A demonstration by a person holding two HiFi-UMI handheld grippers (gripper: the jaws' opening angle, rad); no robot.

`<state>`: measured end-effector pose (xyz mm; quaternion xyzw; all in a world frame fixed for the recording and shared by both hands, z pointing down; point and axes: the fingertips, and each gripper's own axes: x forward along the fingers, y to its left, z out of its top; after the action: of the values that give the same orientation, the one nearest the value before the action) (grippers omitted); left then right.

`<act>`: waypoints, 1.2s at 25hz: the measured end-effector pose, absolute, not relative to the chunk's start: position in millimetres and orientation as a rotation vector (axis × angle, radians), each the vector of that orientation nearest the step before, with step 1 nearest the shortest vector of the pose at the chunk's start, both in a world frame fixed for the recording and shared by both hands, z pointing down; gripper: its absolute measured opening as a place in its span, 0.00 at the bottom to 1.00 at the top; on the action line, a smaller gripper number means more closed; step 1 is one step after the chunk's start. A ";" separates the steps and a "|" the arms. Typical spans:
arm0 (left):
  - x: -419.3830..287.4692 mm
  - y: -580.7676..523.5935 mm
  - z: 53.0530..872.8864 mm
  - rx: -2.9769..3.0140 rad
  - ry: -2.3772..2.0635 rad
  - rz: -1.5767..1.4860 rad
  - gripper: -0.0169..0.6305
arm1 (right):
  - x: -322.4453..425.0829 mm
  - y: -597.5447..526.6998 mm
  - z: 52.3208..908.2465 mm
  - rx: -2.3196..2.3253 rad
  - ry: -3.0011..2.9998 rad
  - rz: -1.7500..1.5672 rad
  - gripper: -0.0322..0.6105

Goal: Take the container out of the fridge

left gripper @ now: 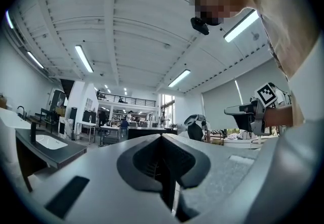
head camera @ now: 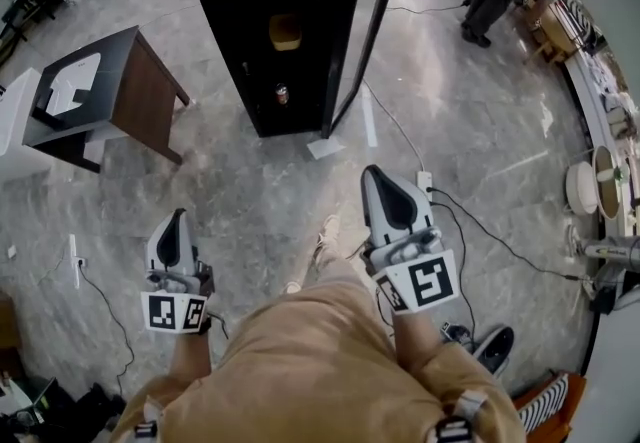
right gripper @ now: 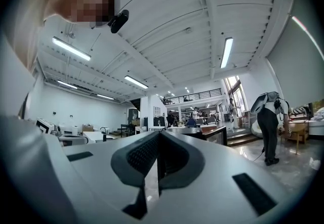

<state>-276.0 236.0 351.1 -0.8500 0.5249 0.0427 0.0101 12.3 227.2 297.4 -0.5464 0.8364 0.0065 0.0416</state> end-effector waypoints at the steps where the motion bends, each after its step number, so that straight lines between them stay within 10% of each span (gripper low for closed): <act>1: -269.8 224.7 353.1 -2.661 1.640 0.128 0.03 | 17.9 215.4 298.7 -1.679 2.561 0.016 0.05; 30: -133.2 25.4 336.2 -2.618 1.661 0.115 0.03 | 140.1 -7.8 289.7 -1.545 2.587 0.009 0.05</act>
<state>-133.2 25.4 336.2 -0.8437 0.5352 0.0370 0.0193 140.1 -7.8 289.7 -0.5116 0.8568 0.0030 0.0641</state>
